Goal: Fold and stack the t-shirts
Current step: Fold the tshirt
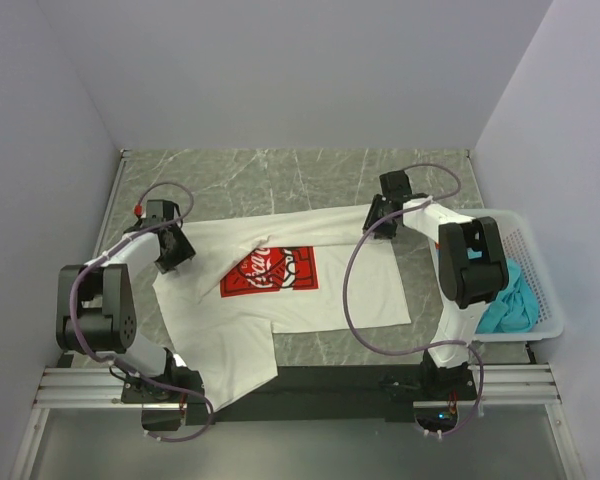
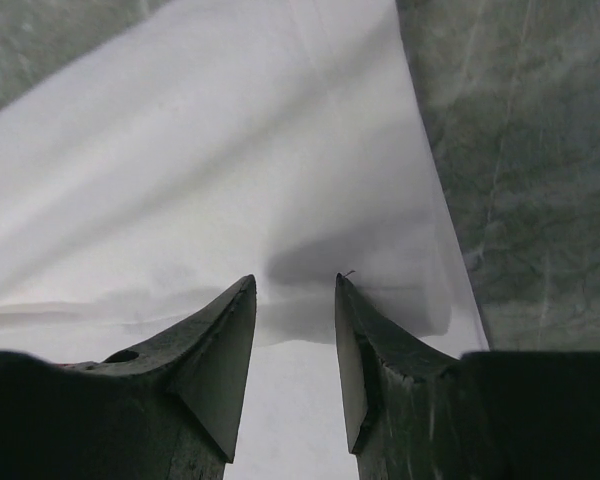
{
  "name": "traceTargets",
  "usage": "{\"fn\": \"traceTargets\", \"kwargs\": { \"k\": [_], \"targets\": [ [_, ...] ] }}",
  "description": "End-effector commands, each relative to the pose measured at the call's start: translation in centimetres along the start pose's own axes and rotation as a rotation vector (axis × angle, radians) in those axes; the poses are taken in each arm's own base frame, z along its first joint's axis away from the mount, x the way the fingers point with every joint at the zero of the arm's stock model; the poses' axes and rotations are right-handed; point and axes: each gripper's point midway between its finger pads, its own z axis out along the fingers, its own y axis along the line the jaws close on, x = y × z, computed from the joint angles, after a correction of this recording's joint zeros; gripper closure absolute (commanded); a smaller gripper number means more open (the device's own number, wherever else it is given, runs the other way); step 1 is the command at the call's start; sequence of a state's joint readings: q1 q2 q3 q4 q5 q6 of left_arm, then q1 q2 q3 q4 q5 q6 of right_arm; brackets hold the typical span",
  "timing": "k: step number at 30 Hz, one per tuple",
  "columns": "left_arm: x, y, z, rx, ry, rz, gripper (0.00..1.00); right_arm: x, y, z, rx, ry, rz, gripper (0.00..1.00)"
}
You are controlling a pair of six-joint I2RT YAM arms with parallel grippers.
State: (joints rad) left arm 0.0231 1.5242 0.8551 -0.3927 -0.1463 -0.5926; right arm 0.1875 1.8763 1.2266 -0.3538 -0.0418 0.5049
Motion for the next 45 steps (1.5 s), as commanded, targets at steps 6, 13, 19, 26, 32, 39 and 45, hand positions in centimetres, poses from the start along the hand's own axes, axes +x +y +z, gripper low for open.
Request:
{"fn": "traceTargets", "kwargs": {
  "k": [6, 13, 19, 26, 32, 39, 45],
  "targets": [
    [0.2, 1.8, 1.6, -0.094, 0.028, -0.021, 0.46, 1.1, -3.0, -1.2, 0.055, -0.023, 0.061, 0.56],
    [-1.8, 3.2, 1.8, -0.125, 0.011, -0.056, 0.47, 1.2, -5.2, -0.6, 0.112, -0.032, 0.104, 0.56],
    [-3.5, 2.7, 2.5, -0.125, 0.007, -0.046, 0.48, 0.4, -6.5, -1.0, 0.139, -0.055, 0.142, 0.57],
    [-5.7, 1.8, -1.0, -0.071, -0.083, -0.091, 0.34, -2.6, -3.4, -4.2, 0.024, -0.168, 0.089, 0.56],
    [-8.0, -1.8, -4.2, 0.081, -0.16, -0.11, 0.32, -6.4, 0.4, -5.7, -0.127, -0.247, 0.094, 0.55],
    [-9.3, -5.2, -1.3, 0.15, -0.137, -0.109, 0.51, -8.8, 3.5, -3.0, -0.219, -0.218, 0.127, 0.59],
    [-9.9, -5.2, 2.9, 0.094, -0.116, -0.125, 0.62, -9.3, 3.2, 0.9, -0.171, -0.16, 0.166, 0.61]
  ]
}}
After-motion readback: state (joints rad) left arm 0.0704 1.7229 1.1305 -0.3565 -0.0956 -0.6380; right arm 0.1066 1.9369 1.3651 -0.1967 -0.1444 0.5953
